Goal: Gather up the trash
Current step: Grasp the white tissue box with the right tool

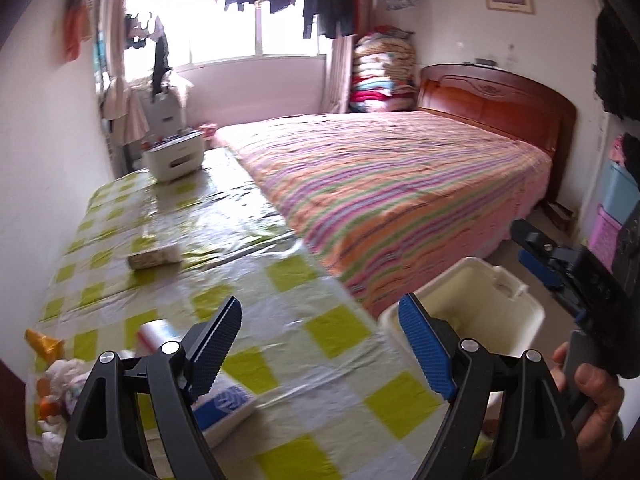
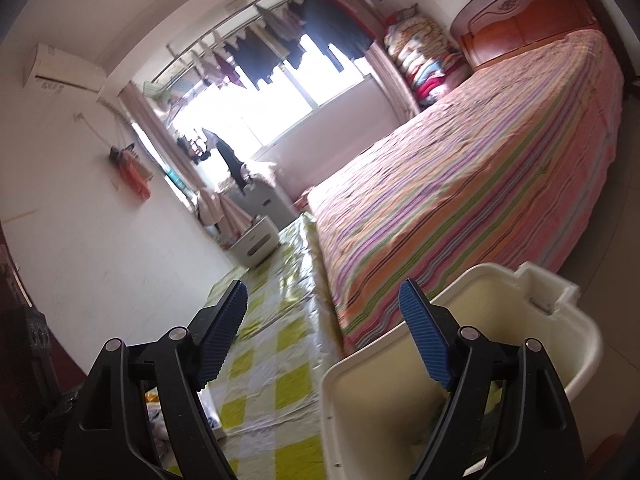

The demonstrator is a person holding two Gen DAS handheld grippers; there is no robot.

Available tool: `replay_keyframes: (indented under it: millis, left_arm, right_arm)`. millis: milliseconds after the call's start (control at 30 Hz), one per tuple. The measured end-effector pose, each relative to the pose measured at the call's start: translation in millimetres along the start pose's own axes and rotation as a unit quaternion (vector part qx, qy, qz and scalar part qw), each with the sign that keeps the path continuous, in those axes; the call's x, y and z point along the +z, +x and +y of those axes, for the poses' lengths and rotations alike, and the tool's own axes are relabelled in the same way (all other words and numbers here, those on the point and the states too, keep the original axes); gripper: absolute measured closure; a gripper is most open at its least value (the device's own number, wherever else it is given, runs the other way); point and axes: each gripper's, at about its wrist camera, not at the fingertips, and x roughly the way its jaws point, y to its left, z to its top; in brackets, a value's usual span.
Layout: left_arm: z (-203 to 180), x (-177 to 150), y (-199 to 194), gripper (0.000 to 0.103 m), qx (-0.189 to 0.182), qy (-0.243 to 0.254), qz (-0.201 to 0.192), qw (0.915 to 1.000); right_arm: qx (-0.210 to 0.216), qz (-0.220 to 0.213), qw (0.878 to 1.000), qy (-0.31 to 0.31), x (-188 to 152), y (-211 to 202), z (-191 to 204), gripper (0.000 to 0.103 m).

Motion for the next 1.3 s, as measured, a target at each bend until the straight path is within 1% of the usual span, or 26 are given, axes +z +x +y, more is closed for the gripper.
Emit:
replay_keyframes:
  millis: [100,267,300,467,633,733,800,833,900,1000,1067,1167,1300]
  left_arm:
    - [20.5,-6.5,-2.3,0.024,0.029,0.002,0.002,0.9996]
    - [62.1,-22.7,-7.0,0.024,0.072,-0.012,0.015,0.9972]
    - [70.8,-26.3,-8.1,0.024,0.079,-0.018,0.019,0.9965]
    - [110.3,-37.6,-14.5,0.024,0.102,-0.055,0.03,0.9928]
    - [138.4,-44.0,-22.9,0.024,0.127,-0.078,0.029,0.9884]
    - [151.7,-45.7,-27.3,0.024,0.139,-0.083,0.031,0.9864]
    - [160.8,-46.6,-31.2,0.024,0.148,-0.084,0.032,0.985]
    - [167.5,-46.7,-34.1,0.024,0.151,-0.086,0.031,0.9843]
    - [182.5,-47.9,-39.7,0.024,0.15,-0.102,0.031,0.9829]
    - [209.6,-53.1,-49.0,0.024,0.149,-0.143,0.03,0.9779]
    - [219.7,-56.9,-52.5,0.024,0.162,-0.157,0.028,0.9739]
    - [231.9,-64.5,-54.8,0.024,0.182,-0.166,0.029,0.9687]
    - [240.6,-73.2,-56.6,0.024,0.19,-0.165,0.038,0.967]
  right_arm:
    - [0.014,0.016,1.0,-0.017,-5.8,8.4,14.7,0.023]
    - [0.055,0.066,0.995,-0.044,-26.0,32.9,47.8,0.023]
    - [0.074,0.085,0.992,-0.062,-35.7,41.7,64.9,0.023]
    - [0.118,0.136,0.978,-0.106,-56.5,63.9,108.0,0.023]
    - [0.151,0.199,0.958,-0.142,-81.2,89.8,141.4,0.023]
    - [0.166,0.236,0.942,-0.174,-91.5,107.4,160.6,0.022]
    - [0.183,0.264,0.929,-0.186,-97.8,123.4,173.6,0.022]
    - [0.186,0.274,0.924,-0.192,-101.1,131.3,179.6,0.022]
    - [0.198,0.301,0.911,-0.201,-109.0,148.2,190.9,0.022]
    - [0.189,0.325,0.901,-0.218,-120.0,169.5,196.6,0.022]
    - [0.185,0.339,0.896,-0.218,-127.9,176.9,195.1,0.022]
    - [0.182,0.355,0.891,-0.215,-137.3,181.6,190.6,0.022]
    - [0.174,0.361,0.885,-0.238,-146.9,184.4,199.4,0.022]
